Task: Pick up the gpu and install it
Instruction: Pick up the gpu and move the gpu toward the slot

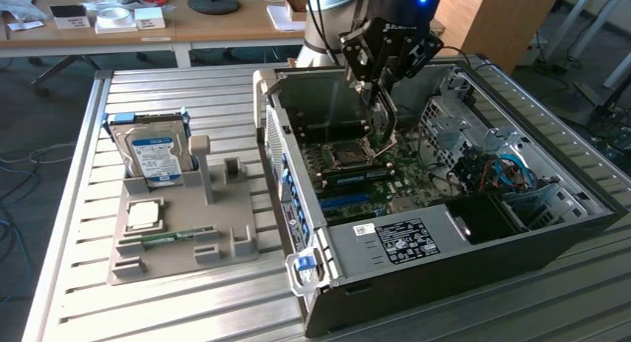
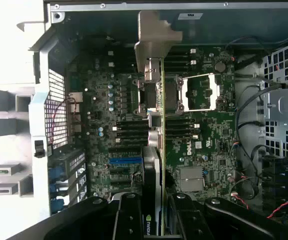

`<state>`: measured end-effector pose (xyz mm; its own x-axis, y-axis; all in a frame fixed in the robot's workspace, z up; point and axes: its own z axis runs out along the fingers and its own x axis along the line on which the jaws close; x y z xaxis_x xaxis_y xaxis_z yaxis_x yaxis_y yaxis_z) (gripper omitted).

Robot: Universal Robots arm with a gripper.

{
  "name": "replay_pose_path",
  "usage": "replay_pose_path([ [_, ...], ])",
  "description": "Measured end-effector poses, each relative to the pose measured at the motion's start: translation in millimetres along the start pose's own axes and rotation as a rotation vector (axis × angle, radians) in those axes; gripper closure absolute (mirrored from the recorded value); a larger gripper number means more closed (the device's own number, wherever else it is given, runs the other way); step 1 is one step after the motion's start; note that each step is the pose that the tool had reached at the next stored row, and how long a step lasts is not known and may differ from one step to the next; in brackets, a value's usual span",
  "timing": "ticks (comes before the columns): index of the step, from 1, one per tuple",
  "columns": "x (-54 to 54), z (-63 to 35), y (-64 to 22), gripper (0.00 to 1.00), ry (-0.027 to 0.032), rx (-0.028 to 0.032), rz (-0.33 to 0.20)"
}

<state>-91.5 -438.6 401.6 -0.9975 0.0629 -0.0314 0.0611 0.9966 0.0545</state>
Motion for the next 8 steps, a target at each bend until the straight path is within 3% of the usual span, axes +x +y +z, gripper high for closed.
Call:
replay_pose_path([
  [8, 0.0, 0.0, 0.0, 0.73, 0.0001, 0.0, 0.0],
])
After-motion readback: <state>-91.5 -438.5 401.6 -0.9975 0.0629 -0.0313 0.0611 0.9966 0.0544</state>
